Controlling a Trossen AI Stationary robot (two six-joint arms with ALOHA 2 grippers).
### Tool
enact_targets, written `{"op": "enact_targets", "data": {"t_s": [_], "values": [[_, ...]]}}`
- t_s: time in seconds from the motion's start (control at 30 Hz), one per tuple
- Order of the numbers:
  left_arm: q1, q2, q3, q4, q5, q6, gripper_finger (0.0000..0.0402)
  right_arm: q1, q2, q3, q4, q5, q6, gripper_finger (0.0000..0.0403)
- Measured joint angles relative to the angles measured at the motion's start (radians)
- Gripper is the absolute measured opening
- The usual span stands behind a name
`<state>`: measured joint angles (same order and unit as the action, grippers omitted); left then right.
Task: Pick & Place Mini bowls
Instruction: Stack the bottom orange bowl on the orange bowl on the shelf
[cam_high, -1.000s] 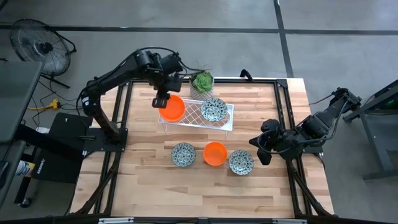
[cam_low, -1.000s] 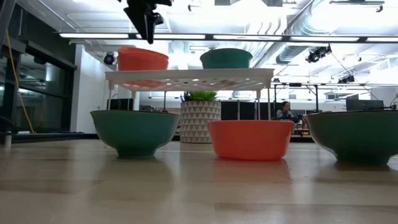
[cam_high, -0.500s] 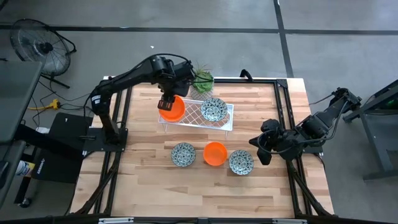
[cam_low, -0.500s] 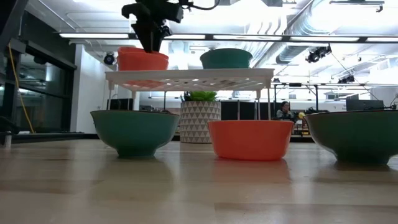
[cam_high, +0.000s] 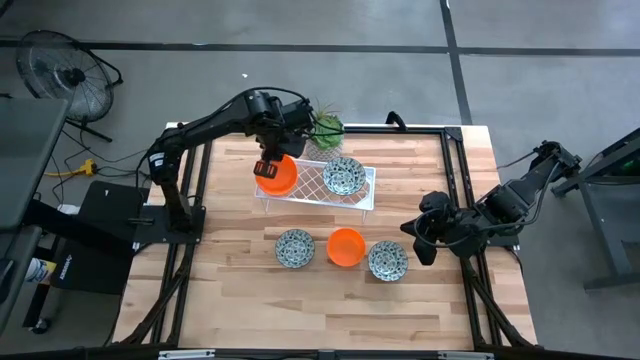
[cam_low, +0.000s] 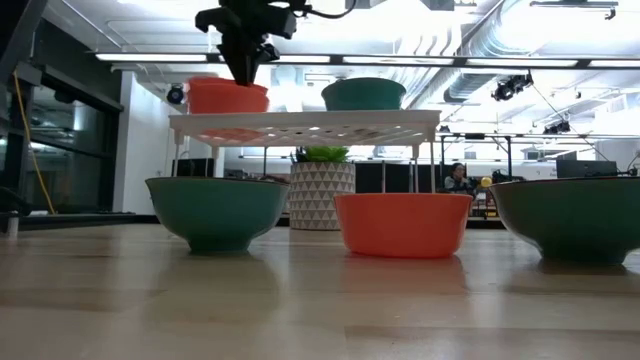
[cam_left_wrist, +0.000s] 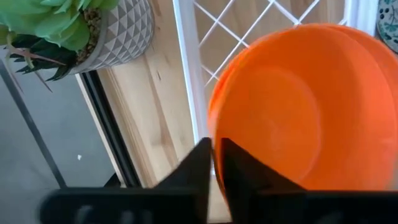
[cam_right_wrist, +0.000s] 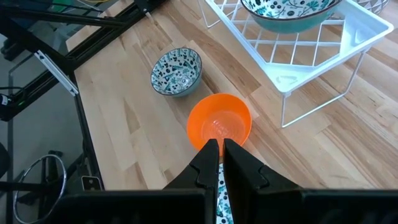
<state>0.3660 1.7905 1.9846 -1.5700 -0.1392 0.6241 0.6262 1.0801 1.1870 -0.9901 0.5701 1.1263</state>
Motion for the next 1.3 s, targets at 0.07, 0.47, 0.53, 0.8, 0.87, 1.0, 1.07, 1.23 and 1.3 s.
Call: {"op": "enact_targets", "data": {"t_s": [0.07, 0.47, 0.53, 0.8, 0.87, 1.0, 1.07, 1.23, 1.3], "values": [[0.0, 0.0, 0.0, -0.002, -0.002, 0.0, 0.0009, 0.0, 0.0, 0.0, 0.0, 0.001, 0.0, 0.0012], [0.0, 0.0, 0.0, -0.001, 0.055, 0.023, 0.0003, 0.0, 0.0, 0.0, -0.002, 0.002, -0.001, 0.0012], [0.0, 0.0, 0.0, -0.001, 0.06, 0.023, 0.0002, 0.0, 0.0, 0.0, -0.002, 0.002, 0.0, 0.0012], [0.001, -0.001, 0.0, -0.001, 0.143, 0.05, 0.0001, 0.0, 0.0, 0.0, -0.003, 0.002, 0.0, 0.0012], [0.001, -0.001, 0.0, -0.001, 0.151, 0.053, 0.0001, 0.0, 0.0, 0.0, -0.003, 0.002, 0.002, 0.0012], [0.001, -0.001, 0.0, -0.001, 0.151, 0.062, 0.0001, 0.0, 0.0, 0.0, -0.002, 0.002, 0.002, 0.0012], [0.006, -0.001, 0.0, -0.001, 0.151, 0.073, 0.0001, 0.0, 0.0, 0.0, -0.002, 0.002, 0.002, 0.0012], [0.035, -0.001, 0.0, 0.001, 0.178, 0.079, 0.0, 0.0, 0.0, 0.0, -0.001, 0.001, 0.002, 0.0012], [0.037, -0.001, 0.0, 0.002, 0.179, 0.079, 0.0, 0.0, 0.0, 0.0, -0.001, -0.002, 0.002, 0.0012]]}}
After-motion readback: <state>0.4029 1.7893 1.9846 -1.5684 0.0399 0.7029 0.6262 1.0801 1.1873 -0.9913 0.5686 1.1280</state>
